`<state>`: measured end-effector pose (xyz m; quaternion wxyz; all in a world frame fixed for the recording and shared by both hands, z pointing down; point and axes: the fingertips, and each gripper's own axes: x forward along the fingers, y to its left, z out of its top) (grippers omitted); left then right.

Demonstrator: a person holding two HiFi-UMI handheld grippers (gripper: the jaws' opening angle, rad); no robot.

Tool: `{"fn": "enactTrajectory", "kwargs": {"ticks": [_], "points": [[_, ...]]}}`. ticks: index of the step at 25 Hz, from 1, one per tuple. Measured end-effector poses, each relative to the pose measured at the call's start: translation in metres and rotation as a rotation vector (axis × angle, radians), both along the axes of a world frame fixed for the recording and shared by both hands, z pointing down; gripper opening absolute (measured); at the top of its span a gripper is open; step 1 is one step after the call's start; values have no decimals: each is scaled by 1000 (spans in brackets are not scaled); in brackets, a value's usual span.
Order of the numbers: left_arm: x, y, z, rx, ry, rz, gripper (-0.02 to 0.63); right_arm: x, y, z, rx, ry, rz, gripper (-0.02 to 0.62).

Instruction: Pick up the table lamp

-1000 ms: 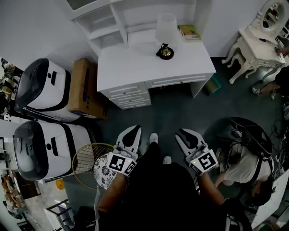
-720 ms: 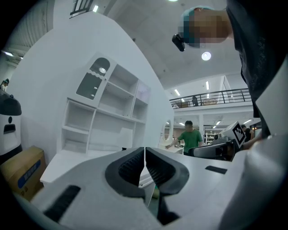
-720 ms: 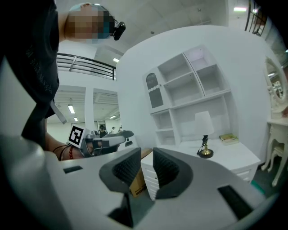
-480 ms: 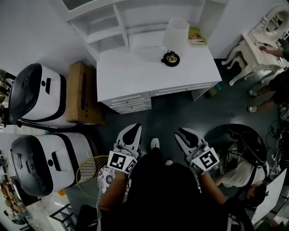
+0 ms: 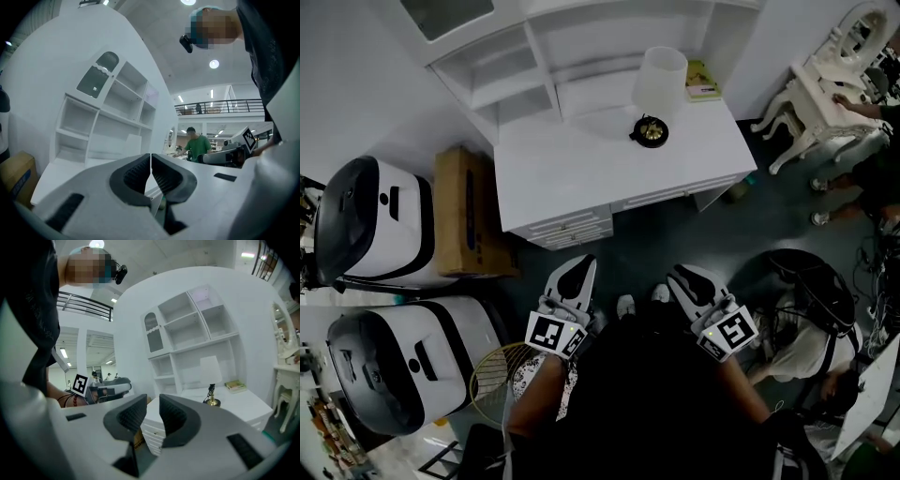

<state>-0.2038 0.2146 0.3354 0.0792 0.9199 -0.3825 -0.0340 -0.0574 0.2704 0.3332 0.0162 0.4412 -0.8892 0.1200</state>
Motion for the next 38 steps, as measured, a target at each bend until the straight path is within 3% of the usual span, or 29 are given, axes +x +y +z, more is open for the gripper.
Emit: {"fn": "enactTrajectory", "kwargs": {"ticks": [18,29,38], "points": [[37,-70,-3,-4,-39,4,25,34,-79,13,-15,-37,-17,94],[95,-148,0,-46,-48,9,25,95,-170,22,-3,-59,17,94],[142,-202,-5,-29,-73,10,25,134,-237,38,-26,-55,-37,94]]}}
